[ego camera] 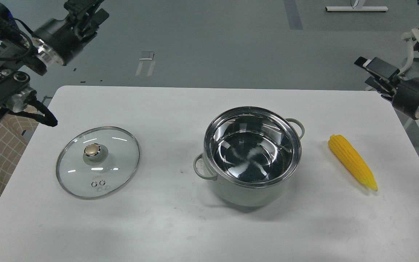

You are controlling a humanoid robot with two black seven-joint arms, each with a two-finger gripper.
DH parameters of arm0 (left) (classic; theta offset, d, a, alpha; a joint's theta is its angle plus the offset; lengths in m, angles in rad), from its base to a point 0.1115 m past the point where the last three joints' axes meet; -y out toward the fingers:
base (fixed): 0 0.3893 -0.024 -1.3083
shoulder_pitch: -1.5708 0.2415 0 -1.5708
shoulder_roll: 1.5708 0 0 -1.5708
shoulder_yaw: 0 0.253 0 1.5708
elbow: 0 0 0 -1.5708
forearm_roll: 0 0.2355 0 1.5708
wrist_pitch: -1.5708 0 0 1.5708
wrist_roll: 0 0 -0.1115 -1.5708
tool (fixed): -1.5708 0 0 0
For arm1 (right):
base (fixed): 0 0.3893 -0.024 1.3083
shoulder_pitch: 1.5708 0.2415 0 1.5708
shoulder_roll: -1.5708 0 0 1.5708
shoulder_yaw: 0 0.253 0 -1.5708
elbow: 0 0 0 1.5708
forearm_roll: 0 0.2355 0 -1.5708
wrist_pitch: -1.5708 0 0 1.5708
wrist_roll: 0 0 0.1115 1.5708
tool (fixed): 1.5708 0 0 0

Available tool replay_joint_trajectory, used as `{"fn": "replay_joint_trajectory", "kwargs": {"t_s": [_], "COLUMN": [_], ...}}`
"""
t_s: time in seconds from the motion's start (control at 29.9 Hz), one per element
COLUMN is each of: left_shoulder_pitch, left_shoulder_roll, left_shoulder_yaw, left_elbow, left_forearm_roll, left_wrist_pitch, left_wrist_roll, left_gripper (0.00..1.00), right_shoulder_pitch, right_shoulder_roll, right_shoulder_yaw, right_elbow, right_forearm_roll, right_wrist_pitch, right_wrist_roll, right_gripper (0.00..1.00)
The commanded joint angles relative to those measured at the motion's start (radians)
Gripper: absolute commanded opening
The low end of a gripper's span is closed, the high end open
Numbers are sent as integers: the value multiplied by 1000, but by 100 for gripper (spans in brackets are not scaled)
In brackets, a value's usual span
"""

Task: Open pot and put corn in
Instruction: 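Release the lid and raise the left arm away from it, then lower the right gripper to the yellow corn cob and grasp it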

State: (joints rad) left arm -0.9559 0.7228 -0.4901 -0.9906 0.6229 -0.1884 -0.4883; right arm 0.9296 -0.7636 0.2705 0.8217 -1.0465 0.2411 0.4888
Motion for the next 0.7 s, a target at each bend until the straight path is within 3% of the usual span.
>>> {"fn": "replay_joint_trajectory", "kwargs": {"t_s": [0.0, 0.17, 0.43, 0.67], "left_shoulder_pitch": [-9, -6, -6, -3], "left_shoulder_roll": [-34, -69, -85, -86], "left_shoulder_yaw": [-31, -87, -91, -91], "left_elbow": [-2, 0, -3, -17], "left_forearm_roll": [-144, -238, -242, -242], "left_wrist_pitch": [-101, -190, -197, -201], "left_wrist_roll": [0, 0, 0, 0], "left_gripper": [91, 93, 93, 94], "right_shoulder_pitch": [0, -9, -18, -17], "right_shoulder_roll": [-42, -51, -34, 73], "right_shoulder_yaw": [-56, -117, -235, -287], "right_elbow": [20, 17, -15, -76], "right_forearm_roll": [-205, -387, -518, -537], "right_wrist_pitch": [0, -5, -60, -80], "right_wrist_roll": [0, 0, 0, 0], "right_gripper": [98, 99, 99, 98]}}
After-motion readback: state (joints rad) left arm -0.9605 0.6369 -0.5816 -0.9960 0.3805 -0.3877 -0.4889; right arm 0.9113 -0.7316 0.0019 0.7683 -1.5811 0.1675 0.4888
